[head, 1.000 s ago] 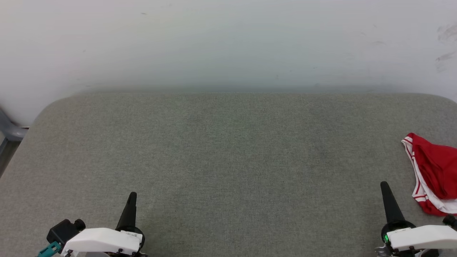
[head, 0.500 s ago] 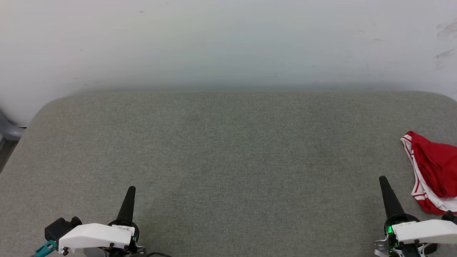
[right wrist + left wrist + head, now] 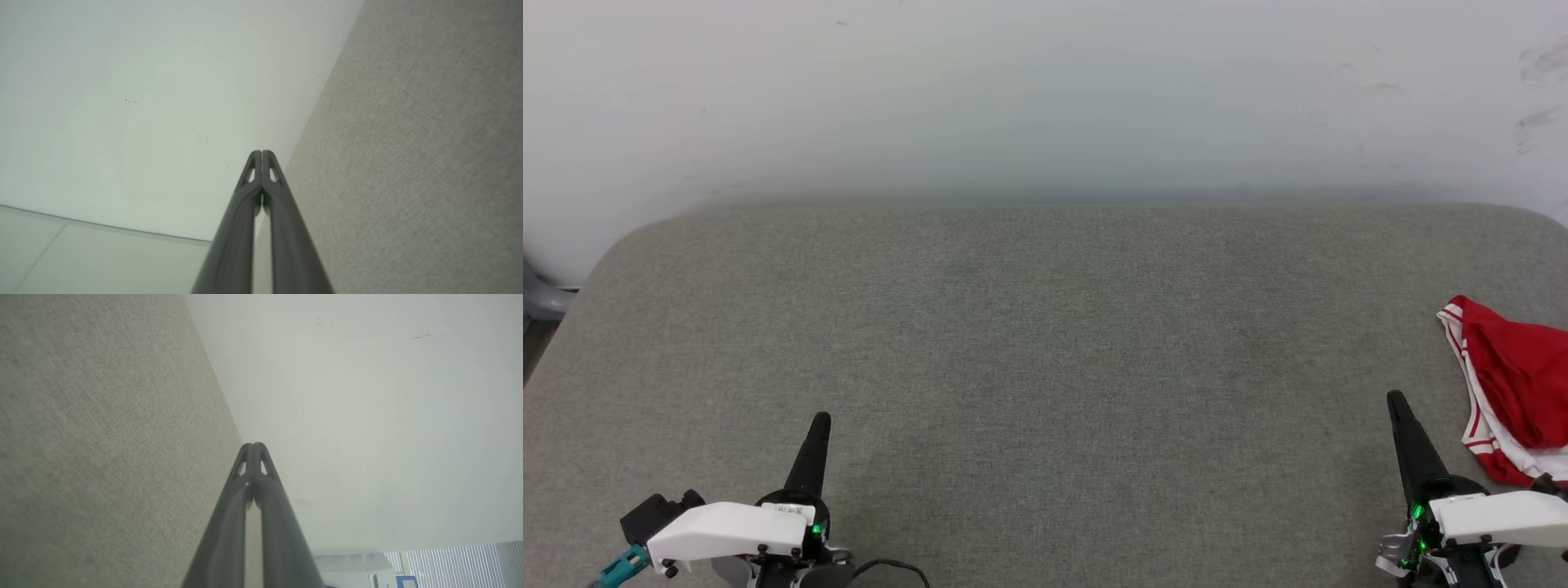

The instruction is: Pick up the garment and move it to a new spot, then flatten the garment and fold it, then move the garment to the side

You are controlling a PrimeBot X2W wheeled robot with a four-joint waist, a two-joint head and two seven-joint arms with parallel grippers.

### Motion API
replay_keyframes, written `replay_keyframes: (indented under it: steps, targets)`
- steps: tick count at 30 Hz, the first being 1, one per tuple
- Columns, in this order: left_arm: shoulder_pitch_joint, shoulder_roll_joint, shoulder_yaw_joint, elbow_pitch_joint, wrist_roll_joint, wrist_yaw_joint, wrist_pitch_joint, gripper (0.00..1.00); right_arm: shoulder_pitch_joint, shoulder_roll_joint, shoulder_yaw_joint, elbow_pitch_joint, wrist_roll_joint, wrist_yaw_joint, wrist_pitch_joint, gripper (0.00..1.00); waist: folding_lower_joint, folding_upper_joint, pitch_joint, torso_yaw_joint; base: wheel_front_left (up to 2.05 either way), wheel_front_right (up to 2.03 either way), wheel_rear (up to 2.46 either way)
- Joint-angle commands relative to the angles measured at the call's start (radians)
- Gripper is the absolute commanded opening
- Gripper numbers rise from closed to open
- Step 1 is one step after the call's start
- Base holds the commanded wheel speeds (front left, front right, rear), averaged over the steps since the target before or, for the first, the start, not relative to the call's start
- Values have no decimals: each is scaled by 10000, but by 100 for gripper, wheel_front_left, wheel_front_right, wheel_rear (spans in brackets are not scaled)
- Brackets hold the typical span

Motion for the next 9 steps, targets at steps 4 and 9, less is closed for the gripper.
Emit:
replay_keyframes:
  steps: [4,9]
  targets:
    - [-255,-1,95,-6,-438,-100,120,0,-246,6,-21,9,429,-1,116,0,-1,0,18,-14,0,0,0]
    - [-338,-7,148,26,-856,-163,224,0,-347,8,-32,59,809,-2,211,0,-1,0,42,-31,0,0,0]
